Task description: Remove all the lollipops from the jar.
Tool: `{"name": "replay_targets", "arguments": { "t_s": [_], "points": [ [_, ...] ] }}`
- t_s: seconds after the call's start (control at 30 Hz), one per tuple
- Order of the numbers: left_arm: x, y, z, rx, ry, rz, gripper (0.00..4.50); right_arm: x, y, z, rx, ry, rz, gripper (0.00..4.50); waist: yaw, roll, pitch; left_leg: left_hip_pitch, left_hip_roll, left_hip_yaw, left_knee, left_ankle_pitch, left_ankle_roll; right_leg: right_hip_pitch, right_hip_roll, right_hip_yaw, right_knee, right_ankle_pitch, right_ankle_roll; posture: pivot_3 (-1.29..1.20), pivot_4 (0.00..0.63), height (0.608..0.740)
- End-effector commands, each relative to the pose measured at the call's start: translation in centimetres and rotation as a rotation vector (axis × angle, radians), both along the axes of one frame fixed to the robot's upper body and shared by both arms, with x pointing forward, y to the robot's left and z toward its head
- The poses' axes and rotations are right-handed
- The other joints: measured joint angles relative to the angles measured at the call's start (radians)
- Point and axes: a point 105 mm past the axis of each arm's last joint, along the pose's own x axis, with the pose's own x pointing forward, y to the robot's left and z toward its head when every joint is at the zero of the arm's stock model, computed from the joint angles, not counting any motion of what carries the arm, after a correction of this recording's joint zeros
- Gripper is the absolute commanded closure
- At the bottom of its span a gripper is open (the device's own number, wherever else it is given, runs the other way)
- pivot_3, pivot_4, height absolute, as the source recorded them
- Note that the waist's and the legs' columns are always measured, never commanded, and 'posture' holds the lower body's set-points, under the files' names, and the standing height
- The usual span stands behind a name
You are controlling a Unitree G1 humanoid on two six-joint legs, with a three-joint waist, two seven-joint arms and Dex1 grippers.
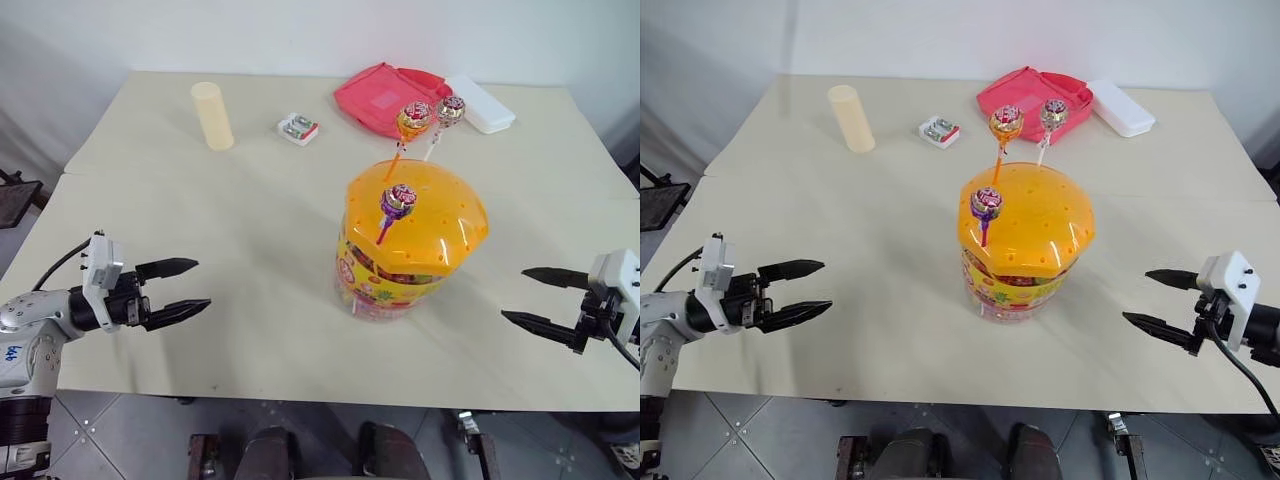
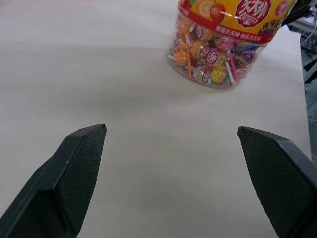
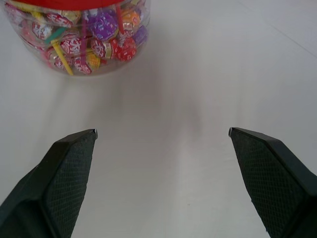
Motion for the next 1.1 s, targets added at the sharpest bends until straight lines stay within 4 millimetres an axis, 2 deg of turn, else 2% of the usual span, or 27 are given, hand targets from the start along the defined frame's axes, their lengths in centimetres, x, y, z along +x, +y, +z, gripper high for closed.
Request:
{"name": "replay_targets", "arguments": {
  "t_s": [0.03,0.23,0.37,0.43,0.5,0.6,0.9,1.1],
  "points": [
    [-0.3,0.0,1.0,0.002,-0.046,-0.002,0.0,0.0,-0.2,1.5,-0.013,-0.04,0.006,0.05,0.0,0.0,0.0,0.0,0.0,0.0,0.0,0.0,0.0,0.0,0.0,0.0,0.0,0.0,0.0,0.0,0.15,0.74],
    [0.1,-0.4,1.8,-0.006,-0.037,0.033,0.0,0.1,-0.2,2.2,-0.015,-0.046,0.009,0.05,-0.001,0.0,0.0,0.0,0.0,0.0,0.001,0.0,0.0,0.0,0.0,0.0,0.001,0.0,0.0,0.0,0.15,0.74],
    [0.0,-1.1,2.8,0.036,-0.096,0.012,0.0,-0.1,-0.3,2.6,-0.02,-0.048,0.009,0.05,0.0,0.0,0.0,0.0,0.0,0.0,0.001,0.0,0.0,0.0,-0.001,0.0,0.002,0.0,0.0,0.0,0.15,0.74],
    [-0.2,-1.5,4.1,0.01,-0.096,-0.039,0.0,-0.3,0.1,3.5,0.013,-0.056,0.03,0.05,0.0,0.0,0.0,0.0,0.0,0.0,0.001,0.0,0.0,0.0,-0.001,0.0,0.002,0.0,0.0,0.0,0.15,0.74],
    [-0.2,-2.3,6.2,0.006,-0.154,-0.108,0.0,-0.9,0.8,4.9,0.047,-0.076,0.07,0.05,0.003,0.0,0.0,0.0,0.0,0.0,0.001,0.0,0.0,0.0,-0.001,0.0,0.003,0.0,0.0,0.0,0.15,0.74],
    [0.1,-3.5,8.2,-0.003,-0.199,-0.162,0.0,-1.4,1.3,5.6,0.054,-0.124,0.104,0.05,0.004,0.0,0.0,0.0,0.0,-0.001,0.003,0.0,0.0,0.0,-0.001,0.0,0.004,0.0,0.0,0.0,0.15,0.74],
    [-0.2,-9.9,12.5,-0.037,-0.348,-0.492,0.0,-4.1,3.5,7.6,0.119,-0.165,0.262,0.05,0.003,-0.001,0.0,-0.001,-0.001,-0.001,0.008,-0.001,0.002,0.001,-0.001,0.001,0.007,0.0,0.0,0.0,0.15,0.74],
    [0.2,-14.1,13.4,-0.117,-0.386,-0.654,0.0,-4.6,4.9,9.1,0.154,-0.225,0.361,0.05,0.002,-0.001,0.0,0.0,-0.001,-0.001,0.014,-0.002,0.003,0.003,-0.001,0.001,0.009,0.0,0.0,0.0,0.15,0.74]
  ]
}}
